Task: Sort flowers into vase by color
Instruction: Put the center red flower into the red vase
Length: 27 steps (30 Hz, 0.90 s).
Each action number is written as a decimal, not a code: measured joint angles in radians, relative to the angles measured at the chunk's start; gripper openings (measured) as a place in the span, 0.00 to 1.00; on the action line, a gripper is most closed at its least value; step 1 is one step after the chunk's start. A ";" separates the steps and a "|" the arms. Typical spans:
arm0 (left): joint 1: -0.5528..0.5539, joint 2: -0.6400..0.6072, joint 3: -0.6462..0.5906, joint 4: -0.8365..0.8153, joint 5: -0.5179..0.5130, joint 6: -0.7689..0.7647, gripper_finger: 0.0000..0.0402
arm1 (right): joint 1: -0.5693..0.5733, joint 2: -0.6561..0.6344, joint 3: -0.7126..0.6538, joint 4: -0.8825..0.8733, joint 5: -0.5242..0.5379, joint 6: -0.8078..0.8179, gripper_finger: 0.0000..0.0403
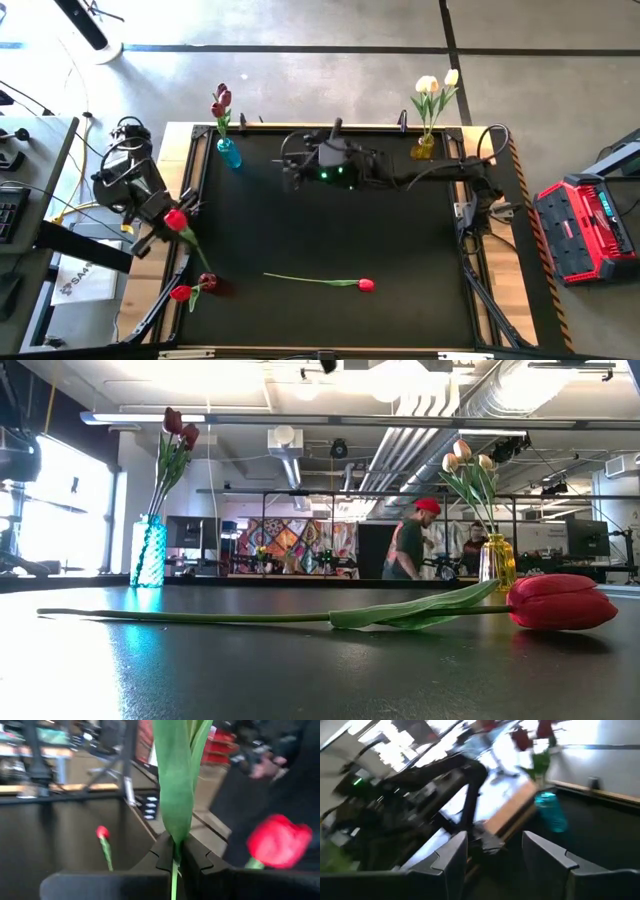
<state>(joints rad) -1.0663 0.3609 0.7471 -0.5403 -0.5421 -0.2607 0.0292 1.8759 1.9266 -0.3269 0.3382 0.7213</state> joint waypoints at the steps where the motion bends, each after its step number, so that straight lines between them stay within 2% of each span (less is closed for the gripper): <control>1: -0.005 -0.011 0.000 -0.011 0.026 0.001 0.00 | 0.015 0.000 0.000 -0.016 0.049 0.033 0.44; 8: -0.016 -0.092 0.001 -0.010 0.163 0.053 0.00 | 0.131 0.000 0.000 -0.125 0.358 0.209 0.44; 15: -0.016 -0.100 0.001 -0.014 0.192 0.096 0.00 | 0.242 0.000 0.000 -0.199 0.553 0.362 0.44; 20: -0.016 -0.084 0.001 0.001 0.192 0.114 0.00 | 0.279 0.000 0.000 -0.237 0.586 0.433 0.44; 27: -0.016 -0.006 0.001 0.058 0.190 0.115 0.00 | 0.296 0.000 0.000 -0.324 0.492 0.530 0.44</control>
<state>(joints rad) -1.0821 0.3549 0.7483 -0.4820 -0.3516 -0.1455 0.3250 1.8759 1.9266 -0.6511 0.8305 1.2514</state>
